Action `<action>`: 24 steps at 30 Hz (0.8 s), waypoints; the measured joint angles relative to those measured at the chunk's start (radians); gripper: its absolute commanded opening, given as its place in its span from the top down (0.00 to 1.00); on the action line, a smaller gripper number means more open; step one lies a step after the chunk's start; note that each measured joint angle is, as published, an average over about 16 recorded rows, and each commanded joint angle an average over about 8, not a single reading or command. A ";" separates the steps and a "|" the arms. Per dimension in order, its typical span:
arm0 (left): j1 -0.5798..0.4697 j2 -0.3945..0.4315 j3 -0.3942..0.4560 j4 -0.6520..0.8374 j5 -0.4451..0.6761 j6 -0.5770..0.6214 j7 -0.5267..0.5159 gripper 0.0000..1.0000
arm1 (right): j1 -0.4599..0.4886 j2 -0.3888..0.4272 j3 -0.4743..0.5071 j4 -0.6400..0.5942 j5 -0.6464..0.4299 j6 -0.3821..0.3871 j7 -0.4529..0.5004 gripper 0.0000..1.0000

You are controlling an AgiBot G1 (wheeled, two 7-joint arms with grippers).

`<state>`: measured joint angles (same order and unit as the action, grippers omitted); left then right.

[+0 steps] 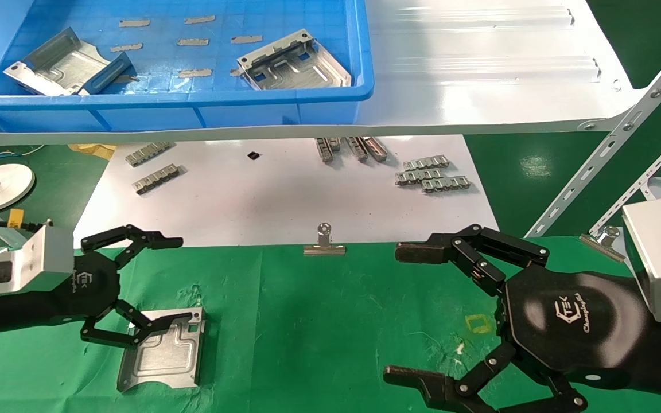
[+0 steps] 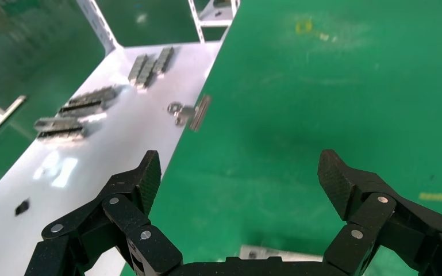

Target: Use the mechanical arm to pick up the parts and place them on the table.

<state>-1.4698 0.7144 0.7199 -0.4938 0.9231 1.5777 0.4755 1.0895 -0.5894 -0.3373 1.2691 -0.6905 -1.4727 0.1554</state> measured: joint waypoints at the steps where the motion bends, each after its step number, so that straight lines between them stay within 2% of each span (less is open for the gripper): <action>1: 0.009 -0.002 -0.010 -0.018 -0.004 -0.002 -0.015 0.00 | 0.000 0.000 0.000 0.000 0.000 0.000 0.000 0.00; 24: 0.212 -0.055 -0.236 -0.424 -0.103 -0.044 -0.356 0.00 | 0.000 0.000 0.000 0.000 0.000 0.000 0.000 0.00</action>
<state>-1.2576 0.6590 0.4836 -0.9180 0.8198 1.5337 0.1196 1.0896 -0.5893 -0.3378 1.2690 -0.6902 -1.4725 0.1552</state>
